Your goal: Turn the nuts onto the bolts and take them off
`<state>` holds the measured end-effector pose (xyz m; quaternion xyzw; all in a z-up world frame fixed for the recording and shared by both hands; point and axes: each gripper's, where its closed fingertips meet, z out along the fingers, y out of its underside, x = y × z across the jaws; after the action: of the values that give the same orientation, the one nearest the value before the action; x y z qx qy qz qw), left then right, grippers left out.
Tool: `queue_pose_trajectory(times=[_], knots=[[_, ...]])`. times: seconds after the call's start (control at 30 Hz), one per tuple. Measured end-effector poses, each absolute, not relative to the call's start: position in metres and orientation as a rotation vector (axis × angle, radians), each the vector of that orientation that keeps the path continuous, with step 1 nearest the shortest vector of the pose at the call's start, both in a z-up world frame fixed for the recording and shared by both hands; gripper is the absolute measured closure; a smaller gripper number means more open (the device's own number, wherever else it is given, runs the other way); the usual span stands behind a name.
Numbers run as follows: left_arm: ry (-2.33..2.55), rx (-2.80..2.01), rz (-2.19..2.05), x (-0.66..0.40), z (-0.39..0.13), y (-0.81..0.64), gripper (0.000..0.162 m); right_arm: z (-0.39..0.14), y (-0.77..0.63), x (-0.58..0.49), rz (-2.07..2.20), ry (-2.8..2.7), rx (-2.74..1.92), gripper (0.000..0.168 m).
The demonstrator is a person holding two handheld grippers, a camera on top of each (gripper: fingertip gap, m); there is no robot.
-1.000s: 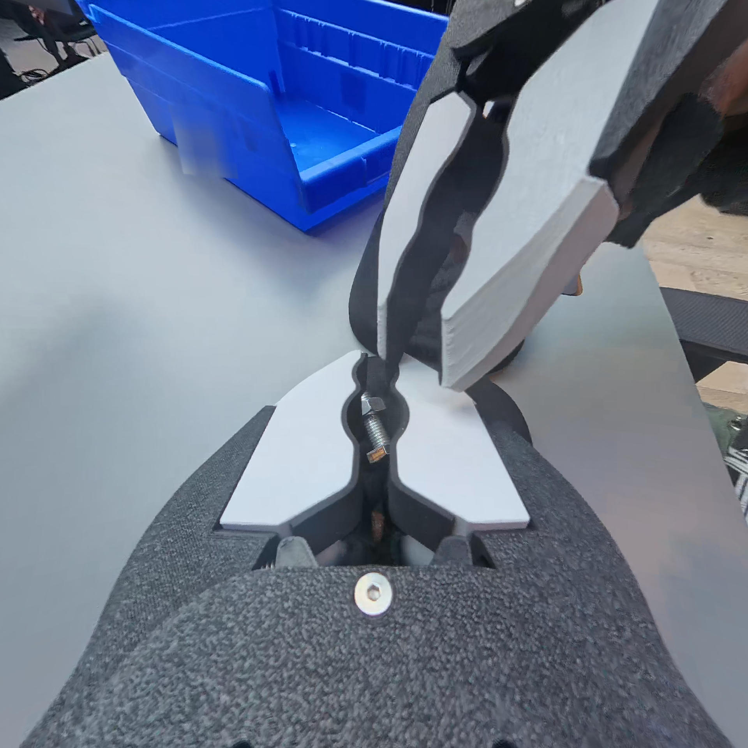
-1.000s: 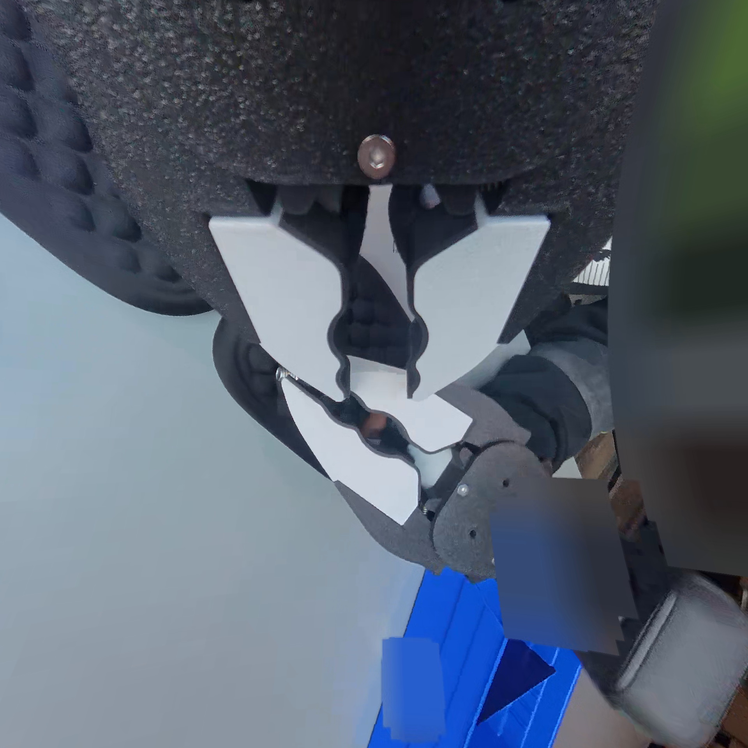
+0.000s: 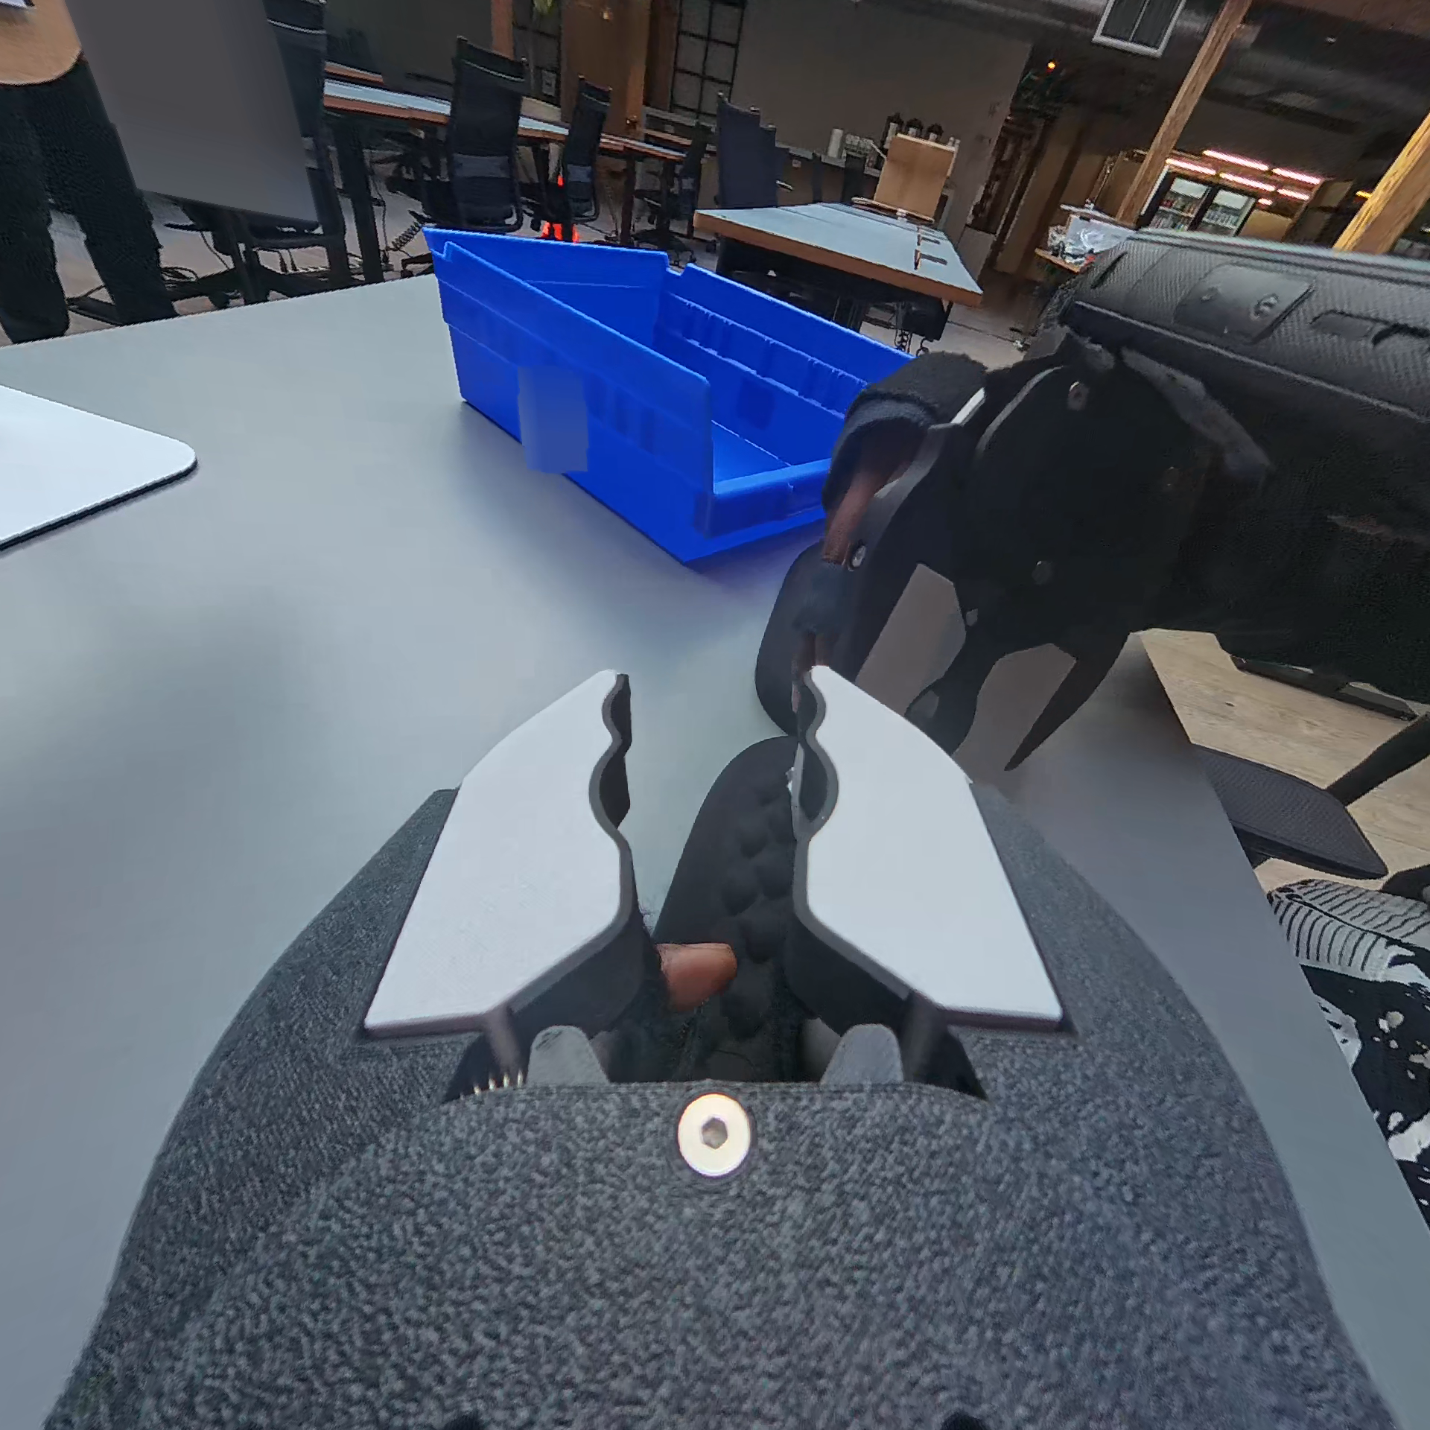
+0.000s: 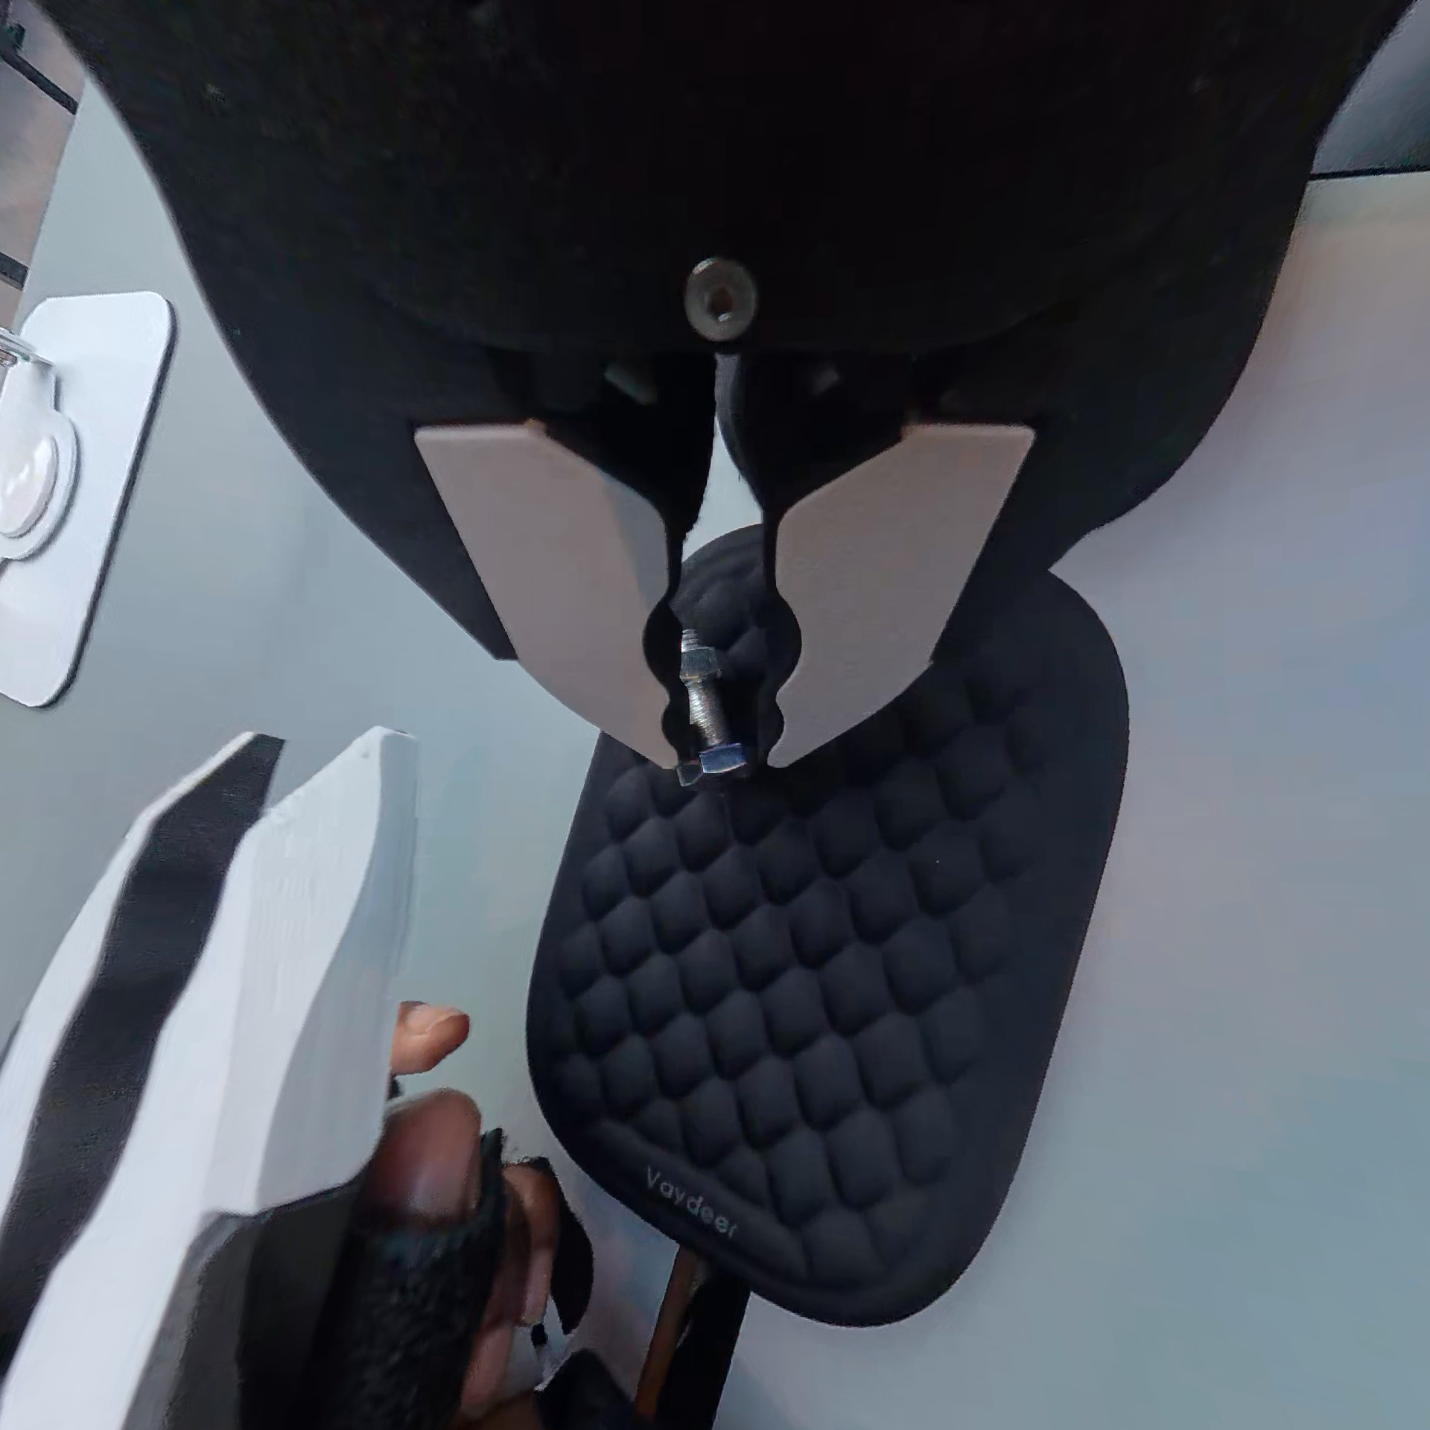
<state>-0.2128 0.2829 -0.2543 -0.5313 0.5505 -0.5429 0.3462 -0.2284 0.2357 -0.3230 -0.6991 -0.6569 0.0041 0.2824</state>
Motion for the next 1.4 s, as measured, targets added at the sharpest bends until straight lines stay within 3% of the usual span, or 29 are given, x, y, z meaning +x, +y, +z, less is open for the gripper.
queue_pose_trajectory(times=[0.27,0.43,0.93,1.0,1.13,1.27,1.4], knots=[[1.582,-1.435,-1.647,-0.212,-0.26,0.242,0.116,-0.262,0.25,-0.205,-0.537,-1.65,-1.524,0.153],[1.571,-1.437,-1.759,-0.205,-0.257,0.222,0.115,-0.246,0.244,-0.217,-0.644,-1.634,-1.394,0.153],[1.522,-1.327,-1.906,-0.212,-0.241,0.219,0.141,-0.242,0.24,-0.227,-0.605,-1.651,-1.348,0.151],[1.491,-1.286,-1.913,-0.213,-0.235,0.222,0.144,-0.236,0.24,-0.23,-0.496,-1.543,-1.4,0.149],[1.456,-1.217,-1.874,-0.215,-0.227,0.226,0.144,-0.216,0.238,-0.222,-0.055,-1.183,-1.584,0.124],[1.43,-1.168,-1.852,-0.216,-0.222,0.23,0.144,-0.197,0.236,-0.207,0.429,-0.761,-1.644,0.131],[1.459,-1.135,-1.842,-0.216,-0.223,0.225,0.144,-0.209,0.231,-0.211,0.735,-0.625,-1.737,0.126]])
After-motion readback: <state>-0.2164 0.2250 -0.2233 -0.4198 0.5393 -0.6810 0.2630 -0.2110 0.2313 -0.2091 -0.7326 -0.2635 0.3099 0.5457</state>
